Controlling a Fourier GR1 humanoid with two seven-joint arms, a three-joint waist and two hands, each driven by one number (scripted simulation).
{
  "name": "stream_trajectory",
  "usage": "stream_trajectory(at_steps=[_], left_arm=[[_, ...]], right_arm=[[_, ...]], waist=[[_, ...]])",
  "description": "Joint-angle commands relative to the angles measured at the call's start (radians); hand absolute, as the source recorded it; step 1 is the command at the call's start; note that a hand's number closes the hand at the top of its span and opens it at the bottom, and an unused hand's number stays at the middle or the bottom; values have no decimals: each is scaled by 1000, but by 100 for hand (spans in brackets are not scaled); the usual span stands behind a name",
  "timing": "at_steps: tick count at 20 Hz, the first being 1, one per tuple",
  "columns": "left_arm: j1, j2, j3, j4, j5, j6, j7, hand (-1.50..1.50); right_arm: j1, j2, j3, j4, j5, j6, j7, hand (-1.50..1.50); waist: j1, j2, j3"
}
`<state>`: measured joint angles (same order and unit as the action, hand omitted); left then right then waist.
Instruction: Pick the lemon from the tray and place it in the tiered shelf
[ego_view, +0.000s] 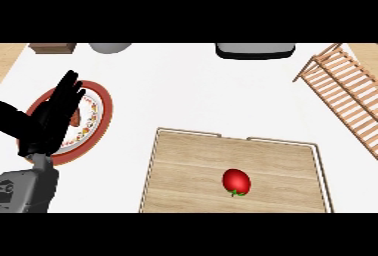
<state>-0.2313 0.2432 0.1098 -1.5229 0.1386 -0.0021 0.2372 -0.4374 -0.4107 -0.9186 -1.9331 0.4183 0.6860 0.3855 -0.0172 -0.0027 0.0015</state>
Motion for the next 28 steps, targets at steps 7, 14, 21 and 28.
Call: stream_trajectory(at_steps=[7, 14, 21, 28], left_arm=[[-18, -27, -10, 61, -37, -4, -66, 0], [-61, -30, -12, 25, -42, 19, 15, 0], [-56, -37, 11, 116, -33, -10, -60, 0], [-22, -25, -5, -8, -37, -7, 6, 0]], right_arm=[[71, -163, -78, 280, 15, -125, -85, -150], [-21, -258, -52, 617, 50, -400, -376, -150], [-9, -401, -113, 783, -91, -369, -452, -150], [33, -591, -203, 962, -256, -61, -311, -150]], waist=[[13, 5, -2], [26, 7, 0], [15, 5, -1], [12, 1, -1]])
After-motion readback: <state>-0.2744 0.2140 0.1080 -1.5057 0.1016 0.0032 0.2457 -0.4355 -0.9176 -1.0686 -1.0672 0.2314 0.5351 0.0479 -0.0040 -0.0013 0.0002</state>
